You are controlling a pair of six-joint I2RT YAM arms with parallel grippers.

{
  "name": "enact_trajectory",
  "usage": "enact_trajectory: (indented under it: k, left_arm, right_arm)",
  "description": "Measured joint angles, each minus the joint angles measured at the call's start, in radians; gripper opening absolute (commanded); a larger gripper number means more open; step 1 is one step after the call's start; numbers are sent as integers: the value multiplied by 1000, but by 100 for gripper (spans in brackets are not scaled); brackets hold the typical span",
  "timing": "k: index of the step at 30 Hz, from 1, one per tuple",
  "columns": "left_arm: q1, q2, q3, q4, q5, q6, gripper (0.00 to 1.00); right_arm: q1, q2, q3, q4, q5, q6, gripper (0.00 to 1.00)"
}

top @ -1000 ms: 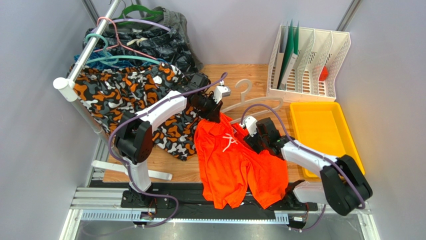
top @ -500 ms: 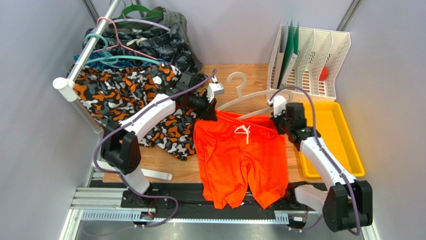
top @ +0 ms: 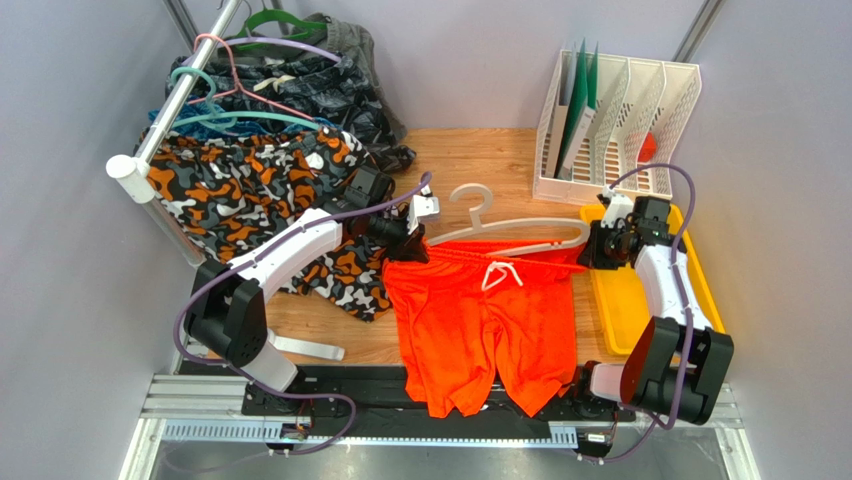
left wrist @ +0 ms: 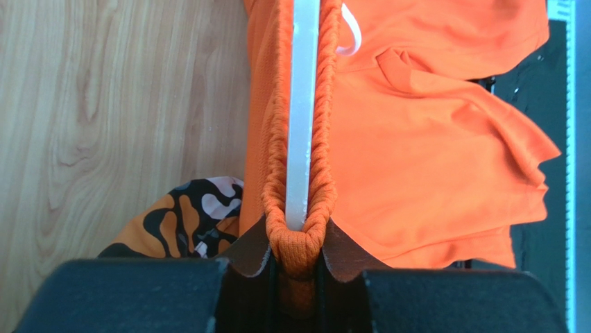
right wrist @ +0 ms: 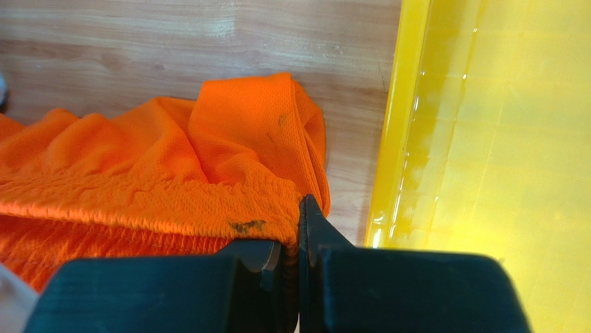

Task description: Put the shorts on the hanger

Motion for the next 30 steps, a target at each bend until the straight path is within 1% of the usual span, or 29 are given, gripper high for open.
enact_trajectory:
  k: [3, 8, 13, 17, 20, 21, 22, 23, 24, 25, 26, 27, 30]
  left_arm:
    - [-2, -11, -10, -2, -2, 60, 0]
    - [-5, -13, -6, -18, -41, 129, 0]
    - [-32, 23, 72, -68, -116, 151, 0]
    - [-85, 63, 140, -88, -186, 151, 0]
    - [-133, 71, 162, -120, -251, 151, 0]
    - [-147, 72, 169, -133, -276, 151, 0]
    - [-161, 75, 182, -154, -301, 149, 0]
    - [-167, 77, 189, -164, -314, 148, 0]
    - [-172, 80, 205, -189, -331, 145, 0]
    - [-172, 82, 217, -203, -340, 143, 0]
    - [-171, 82, 227, -213, -348, 142, 0]
    - [-170, 83, 233, -217, -351, 140, 0]
    - [-183, 88, 249, -219, -351, 138, 0]
  right_arm:
    - [-27, 37, 55, -42, -34, 15, 0]
    - [-33, 36, 121, -87, -59, 11, 0]
    - [-35, -20, 166, -138, -55, -9, 0]
    - [-27, -93, 197, -168, -14, -35, 0]
    - [11, -145, 204, -169, 76, -59, 0]
    - [27, -156, 204, -171, 103, -63, 2]
    - [53, -167, 204, -174, 145, -69, 8]
    - [64, -172, 204, -175, 164, -74, 22]
    - [84, -179, 204, -177, 188, -79, 24]
    - [93, -183, 204, -181, 204, -89, 19]
    - [100, -188, 204, -186, 209, -95, 7]
    - [103, -190, 204, -192, 201, -94, 0]
    - [130, -193, 210, -220, 169, -97, 0]
